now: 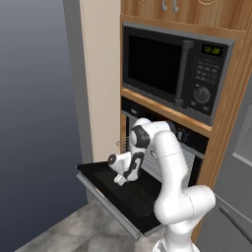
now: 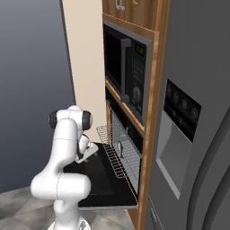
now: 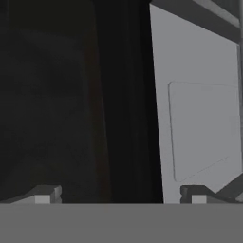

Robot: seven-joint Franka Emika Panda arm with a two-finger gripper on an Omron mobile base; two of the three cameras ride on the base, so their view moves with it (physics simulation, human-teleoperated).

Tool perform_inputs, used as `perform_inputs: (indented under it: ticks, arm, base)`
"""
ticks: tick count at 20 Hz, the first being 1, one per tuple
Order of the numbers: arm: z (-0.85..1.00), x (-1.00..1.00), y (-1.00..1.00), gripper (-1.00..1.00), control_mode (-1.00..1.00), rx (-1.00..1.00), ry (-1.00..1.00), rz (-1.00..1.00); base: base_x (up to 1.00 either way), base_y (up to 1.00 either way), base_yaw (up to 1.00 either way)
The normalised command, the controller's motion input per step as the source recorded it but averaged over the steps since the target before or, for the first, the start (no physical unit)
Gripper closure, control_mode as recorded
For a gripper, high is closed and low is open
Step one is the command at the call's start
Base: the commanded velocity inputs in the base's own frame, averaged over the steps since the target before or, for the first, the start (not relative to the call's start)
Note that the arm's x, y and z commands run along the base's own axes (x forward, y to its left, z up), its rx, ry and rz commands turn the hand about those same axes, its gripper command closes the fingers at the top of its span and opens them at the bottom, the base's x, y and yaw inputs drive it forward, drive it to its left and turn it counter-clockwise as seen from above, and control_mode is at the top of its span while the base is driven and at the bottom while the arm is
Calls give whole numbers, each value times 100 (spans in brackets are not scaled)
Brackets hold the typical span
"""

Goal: Place the fish on the rack of the oven, and slide the rack back inside. Close the oven door.

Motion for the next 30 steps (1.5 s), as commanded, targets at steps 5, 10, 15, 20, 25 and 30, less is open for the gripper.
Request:
perform_inputs:
  ticks: [5, 10, 15, 20, 25, 30]
  arm:
    - [-18, 25, -38, -100, -100, 4, 0, 0]
    - [-45, 33, -40, -100, -100, 0, 0, 0]
    - [-47, 37, -24, -100, -100, 0, 1, 0]
    - [-4, 27, -56, -100, -100, 0, 0, 0]
    - [0, 22, -72, -100, -100, 0, 0, 0]
    - [2, 10, -65, -100, -100, 0, 0, 0]
  base:
    - [0, 0, 0]
    - [0, 0, 0]
    - [0, 0, 0]
    - [0, 0, 0]
    - [0, 0, 0]
    - [0, 0, 0]
